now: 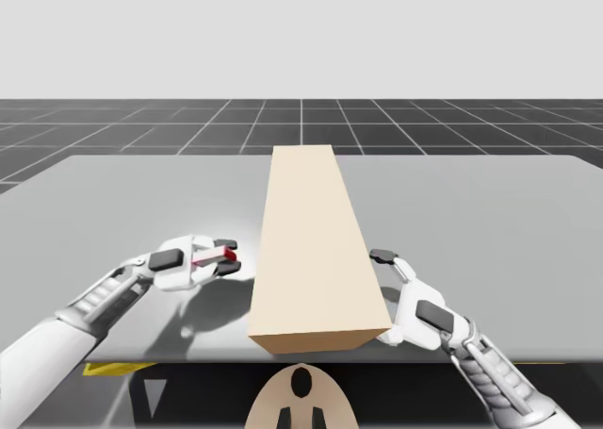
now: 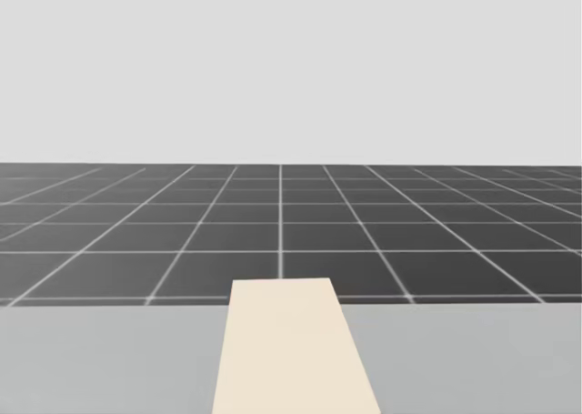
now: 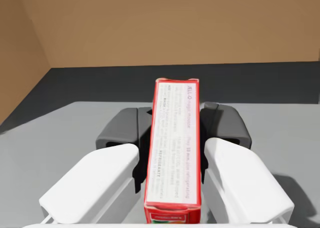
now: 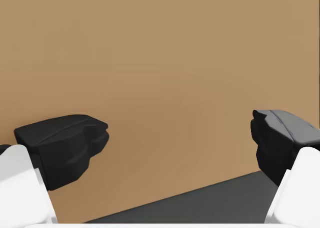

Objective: Retrieve the object from inside the box.

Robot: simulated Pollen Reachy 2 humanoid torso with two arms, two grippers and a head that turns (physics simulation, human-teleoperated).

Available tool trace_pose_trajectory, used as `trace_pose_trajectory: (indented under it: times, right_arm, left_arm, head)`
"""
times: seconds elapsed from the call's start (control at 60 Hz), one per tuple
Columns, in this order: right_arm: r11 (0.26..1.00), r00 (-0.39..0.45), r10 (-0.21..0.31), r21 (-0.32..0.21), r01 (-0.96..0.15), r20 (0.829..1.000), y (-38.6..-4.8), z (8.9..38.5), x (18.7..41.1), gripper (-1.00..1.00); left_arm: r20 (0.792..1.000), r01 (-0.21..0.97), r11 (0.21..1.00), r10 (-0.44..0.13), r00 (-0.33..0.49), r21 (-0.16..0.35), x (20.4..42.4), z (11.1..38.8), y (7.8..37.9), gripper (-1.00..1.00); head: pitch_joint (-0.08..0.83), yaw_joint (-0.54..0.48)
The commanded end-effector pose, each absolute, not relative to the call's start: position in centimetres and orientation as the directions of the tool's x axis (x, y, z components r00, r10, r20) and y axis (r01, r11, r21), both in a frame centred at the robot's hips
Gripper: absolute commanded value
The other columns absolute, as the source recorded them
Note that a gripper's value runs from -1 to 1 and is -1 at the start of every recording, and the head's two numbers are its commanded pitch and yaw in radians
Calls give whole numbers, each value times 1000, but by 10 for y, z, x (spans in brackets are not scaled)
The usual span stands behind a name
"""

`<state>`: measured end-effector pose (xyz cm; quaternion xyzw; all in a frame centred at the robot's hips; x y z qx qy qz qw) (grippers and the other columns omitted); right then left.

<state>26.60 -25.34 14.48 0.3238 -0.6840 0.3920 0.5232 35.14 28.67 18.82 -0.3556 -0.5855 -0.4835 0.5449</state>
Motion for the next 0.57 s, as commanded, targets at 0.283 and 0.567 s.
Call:
trace_pose_trajectory:
  times: [0.283, 0.567]
  right_arm:
    - [474, -238, -47, -189, -860, 970, -252, 145, 264, -1000]
    - [484, -242, -44, -191, -854, 969, -253, 145, 266, -1000]
  left_arm:
    - [940, 719, 651, 22, -339, 244, 323, 271, 374, 1000]
    - [892, 601, 747, 22, -452, 286, 330, 340, 389, 1000]
  head:
    - [38, -23]
    - [35, -19]
